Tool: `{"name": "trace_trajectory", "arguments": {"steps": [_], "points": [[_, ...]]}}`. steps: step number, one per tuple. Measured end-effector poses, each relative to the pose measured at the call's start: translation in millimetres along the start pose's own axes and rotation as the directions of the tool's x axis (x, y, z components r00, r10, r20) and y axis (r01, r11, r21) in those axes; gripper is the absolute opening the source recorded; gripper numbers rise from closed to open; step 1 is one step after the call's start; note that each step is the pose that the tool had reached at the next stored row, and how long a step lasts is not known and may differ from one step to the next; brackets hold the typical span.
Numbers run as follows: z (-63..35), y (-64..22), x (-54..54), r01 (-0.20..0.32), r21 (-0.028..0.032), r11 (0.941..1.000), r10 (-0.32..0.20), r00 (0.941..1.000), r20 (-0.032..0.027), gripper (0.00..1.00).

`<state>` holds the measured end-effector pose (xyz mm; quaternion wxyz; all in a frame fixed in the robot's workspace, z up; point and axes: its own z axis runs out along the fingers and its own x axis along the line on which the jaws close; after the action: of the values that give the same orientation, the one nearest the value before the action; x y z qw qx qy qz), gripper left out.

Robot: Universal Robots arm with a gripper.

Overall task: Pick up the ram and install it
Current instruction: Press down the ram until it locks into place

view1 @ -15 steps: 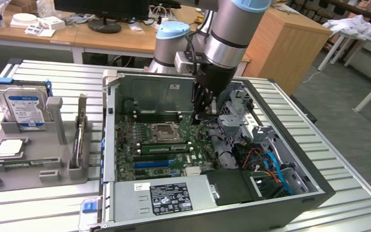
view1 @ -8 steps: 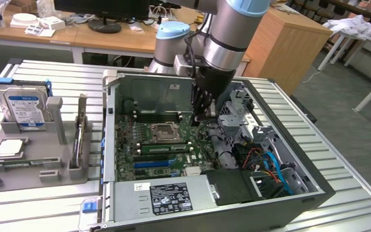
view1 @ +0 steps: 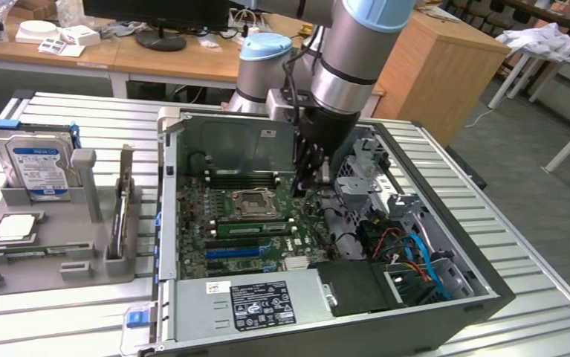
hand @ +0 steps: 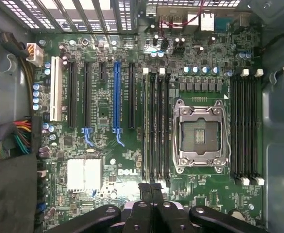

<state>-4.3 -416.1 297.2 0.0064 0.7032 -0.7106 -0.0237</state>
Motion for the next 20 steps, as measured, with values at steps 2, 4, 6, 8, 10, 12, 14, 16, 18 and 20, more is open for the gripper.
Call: {"name": "trace_trajectory", "arguments": {"steps": [2, 4, 6, 8, 10, 12, 14, 16, 18, 20], "points": [[1.8, -0.1, 0.1, 0.0, 0.0, 1.0, 0.0, 1.0, 0.0, 0.11], [3.5, -0.1, 0.1, 0.0, -0.0001, 1.0, 0.0, 1.0, -0.0001, 0.11], [5.2, -0.2, 0.1, 0.0, 0.0, 1.0, 0.0, 1.0, 0.0, 0.11], [6.7, -0.3, 0.2, 0.0, 0.0, 1.0, 0.0, 1.0, 0.0001, 0.11], [8.0, -0.3, 0.2, 0.0, 0.0, 1.0, 0.0, 1.0, -0.0001, 0.11], [9.4, -0.4, 0.2, 0.0, 0.0, 1.0, 0.0, 1.0, 0.0, 0.11], [10.4, -0.4, 0.3, 0.0, 0.0, 1.0, 0.0, 1.0, 0.0, 0.11], [11.4, -0.5, 0.3, 0.0, -0.0001, 1.0, 0.0, 1.0, -0.0001, 0.11], [12.5, -0.5, 0.3, 0.0, 0.0, 1.0, 0.0, 1.0, -0.0001, 0.11], [13.8, -0.6, 0.4, 0.0, 0.0, 1.0, 0.0, 1.0, -0.0001, 0.11]]}}
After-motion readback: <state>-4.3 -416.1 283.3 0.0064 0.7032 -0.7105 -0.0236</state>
